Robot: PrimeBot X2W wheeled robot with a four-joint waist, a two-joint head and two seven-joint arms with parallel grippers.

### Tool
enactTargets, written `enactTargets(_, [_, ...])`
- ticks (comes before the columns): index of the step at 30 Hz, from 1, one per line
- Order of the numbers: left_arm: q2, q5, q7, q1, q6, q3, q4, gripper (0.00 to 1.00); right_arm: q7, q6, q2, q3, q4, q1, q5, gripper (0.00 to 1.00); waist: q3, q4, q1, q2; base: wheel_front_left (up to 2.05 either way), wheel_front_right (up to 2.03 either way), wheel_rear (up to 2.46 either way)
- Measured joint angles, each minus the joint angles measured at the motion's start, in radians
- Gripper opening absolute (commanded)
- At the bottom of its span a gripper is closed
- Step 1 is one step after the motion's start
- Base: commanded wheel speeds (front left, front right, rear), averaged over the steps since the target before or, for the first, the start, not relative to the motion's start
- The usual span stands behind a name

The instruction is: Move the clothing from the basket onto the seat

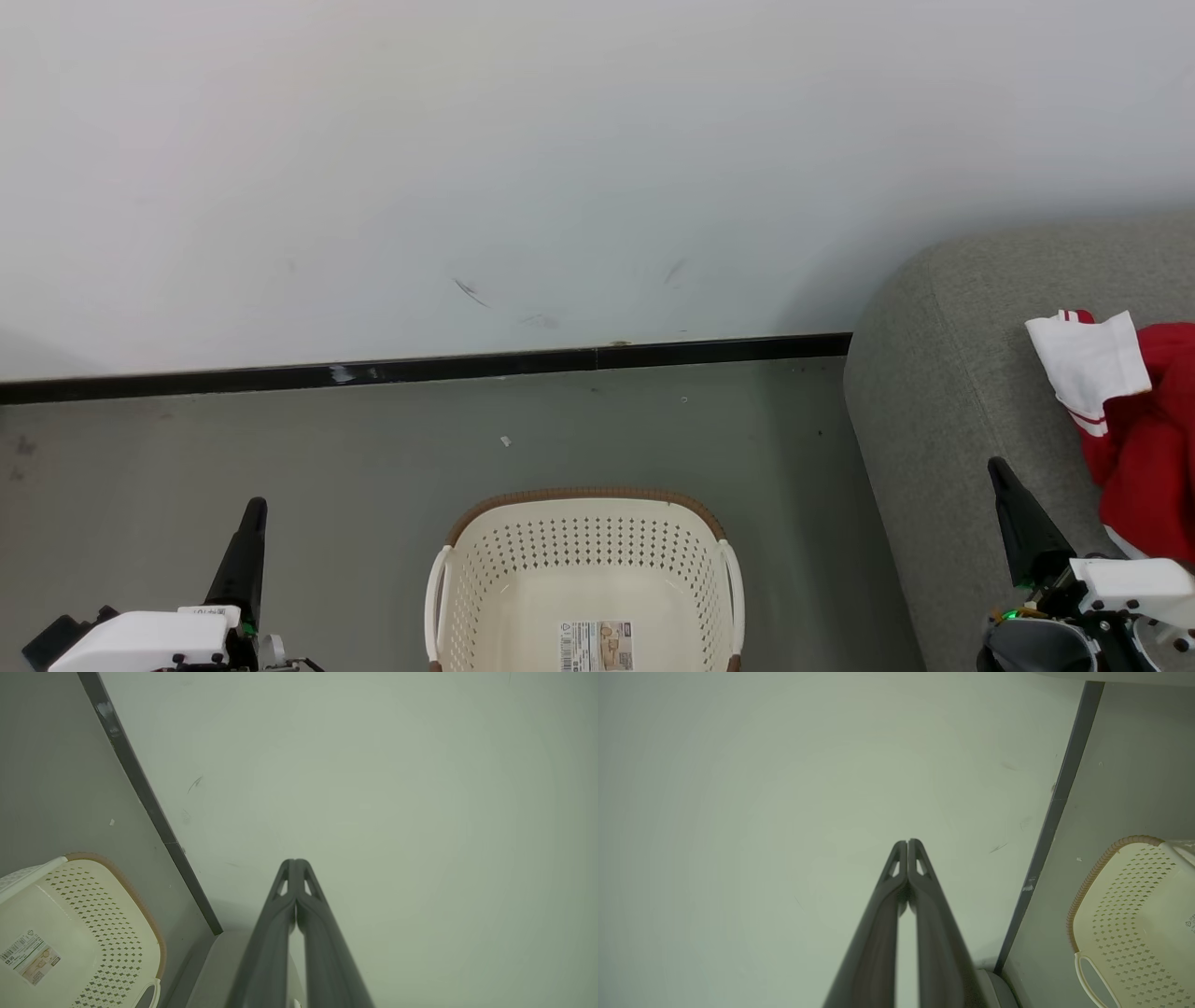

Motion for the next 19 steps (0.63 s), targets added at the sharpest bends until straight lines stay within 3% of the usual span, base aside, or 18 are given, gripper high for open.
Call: enactTargets(19, [0.000, 0.000, 0.000, 0.000, 0.000, 0.000, 0.000, 0.00, 0.000, 0.000, 0.000, 0.000, 0.000, 0.000, 0.000, 0.00, 0.000, 0.000, -0.0001, 0.0000, 0.00, 0.00, 0.00])
